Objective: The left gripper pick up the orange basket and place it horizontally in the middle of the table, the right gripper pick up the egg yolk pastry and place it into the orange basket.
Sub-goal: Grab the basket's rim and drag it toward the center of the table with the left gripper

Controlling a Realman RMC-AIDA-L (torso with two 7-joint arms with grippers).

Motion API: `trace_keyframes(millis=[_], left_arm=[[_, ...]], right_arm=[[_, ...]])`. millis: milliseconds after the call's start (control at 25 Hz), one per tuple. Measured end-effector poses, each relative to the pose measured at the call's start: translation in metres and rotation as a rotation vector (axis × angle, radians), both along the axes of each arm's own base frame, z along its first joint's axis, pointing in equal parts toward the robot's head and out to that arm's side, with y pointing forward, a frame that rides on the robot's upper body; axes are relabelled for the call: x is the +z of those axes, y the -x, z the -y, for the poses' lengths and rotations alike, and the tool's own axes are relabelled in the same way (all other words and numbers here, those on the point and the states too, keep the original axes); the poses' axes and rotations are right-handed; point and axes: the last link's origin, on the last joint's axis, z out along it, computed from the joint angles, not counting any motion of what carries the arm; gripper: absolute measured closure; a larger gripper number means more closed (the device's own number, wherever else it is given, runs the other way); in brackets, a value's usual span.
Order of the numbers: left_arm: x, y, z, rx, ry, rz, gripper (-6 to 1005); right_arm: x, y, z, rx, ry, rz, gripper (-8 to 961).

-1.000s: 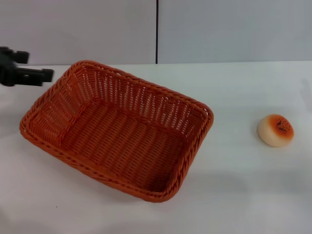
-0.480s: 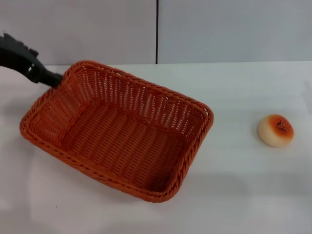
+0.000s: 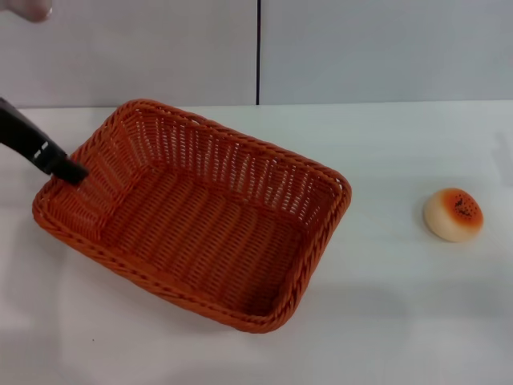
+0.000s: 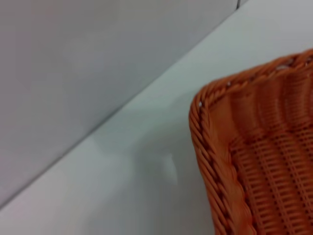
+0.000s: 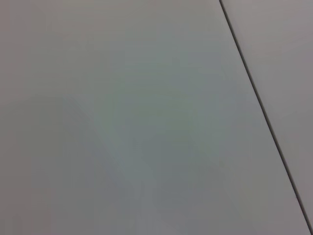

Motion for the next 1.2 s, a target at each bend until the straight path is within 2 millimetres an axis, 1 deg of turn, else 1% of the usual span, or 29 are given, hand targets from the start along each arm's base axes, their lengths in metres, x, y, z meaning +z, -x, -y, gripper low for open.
trace_keyframes(millis=[160,320,680,920,1200], left_arm=[[-0.012,0.012,0.0,0.054,0.034,0.008,222],[-0.024,0.017,-0.001,0.076,0.061,0.023,234],[-0.04,0.007,-0.003,0.091,0.092,0.082,262],[-0.043,0.003,-0.007,0.089,0.086,0.096,281],[-0.046,0.002,-0.013,0.078,0.072,0.094,428]], right_arm=[[0.0,0.001,-0.002,0.003,0.003,0.002,312],[0.0,0.001,-0.002,0.004,0.004,0.003,312],[-0.002,0.001,-0.003,0.0,0.01,0.001,312],[-0.004,-0.001,-0.004,-0.021,0.028,0.004,312],[-0.006,-0.003,-0.007,-0.036,0.042,0.005,312]])
